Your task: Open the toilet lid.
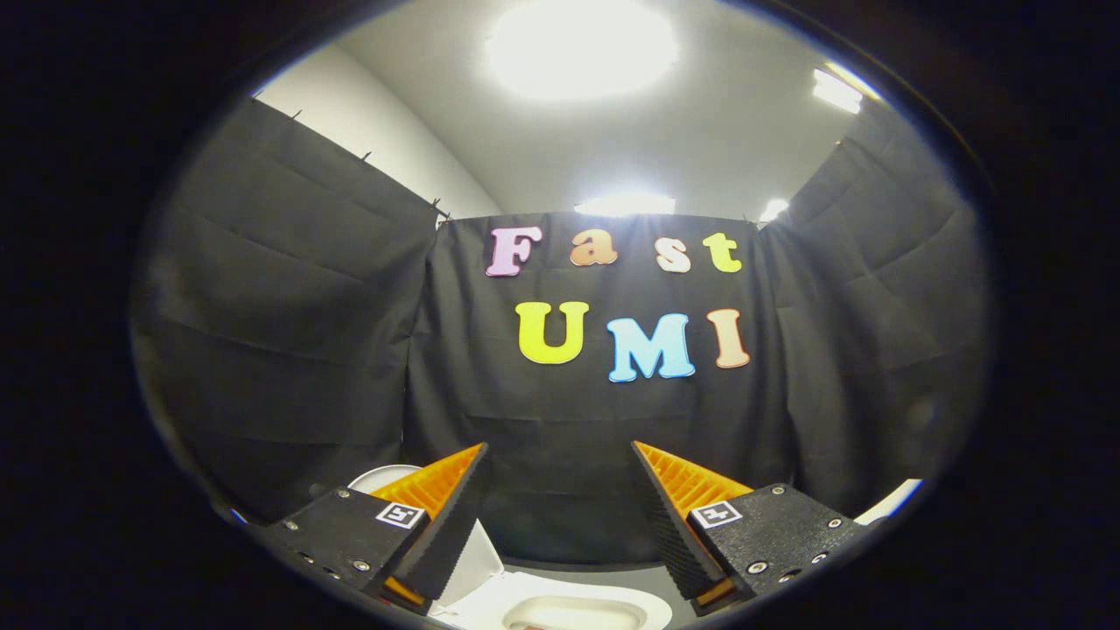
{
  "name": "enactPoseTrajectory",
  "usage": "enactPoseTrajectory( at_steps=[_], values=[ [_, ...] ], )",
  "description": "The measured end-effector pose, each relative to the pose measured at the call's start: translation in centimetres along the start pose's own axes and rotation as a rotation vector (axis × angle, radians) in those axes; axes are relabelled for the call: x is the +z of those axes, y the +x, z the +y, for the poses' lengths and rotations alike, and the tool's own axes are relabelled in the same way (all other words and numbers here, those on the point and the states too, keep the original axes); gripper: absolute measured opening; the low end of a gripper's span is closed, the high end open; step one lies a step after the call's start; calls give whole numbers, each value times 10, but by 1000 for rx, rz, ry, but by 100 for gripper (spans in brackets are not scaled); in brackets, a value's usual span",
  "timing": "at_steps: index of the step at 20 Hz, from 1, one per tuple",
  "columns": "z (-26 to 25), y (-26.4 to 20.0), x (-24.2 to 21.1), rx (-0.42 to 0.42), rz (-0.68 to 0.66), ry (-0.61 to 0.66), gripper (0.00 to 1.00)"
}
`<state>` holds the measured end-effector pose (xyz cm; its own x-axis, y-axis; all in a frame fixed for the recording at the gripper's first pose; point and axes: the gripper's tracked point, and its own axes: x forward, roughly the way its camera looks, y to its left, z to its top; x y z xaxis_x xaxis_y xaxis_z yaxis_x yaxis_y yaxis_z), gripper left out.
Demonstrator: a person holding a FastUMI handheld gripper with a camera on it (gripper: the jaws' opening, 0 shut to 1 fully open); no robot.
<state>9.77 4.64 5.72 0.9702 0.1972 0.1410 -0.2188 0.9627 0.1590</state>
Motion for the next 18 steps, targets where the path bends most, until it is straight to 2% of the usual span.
enactPoseTrajectory(
  at_steps=[3,8,18],
  values=[
    [-39,-13,-10,-29,28,-41,95],
    [-69,-31,-23,-38,48,-50,95],
    [-116,-41,-67,-150,119,74,94]
  ],
)
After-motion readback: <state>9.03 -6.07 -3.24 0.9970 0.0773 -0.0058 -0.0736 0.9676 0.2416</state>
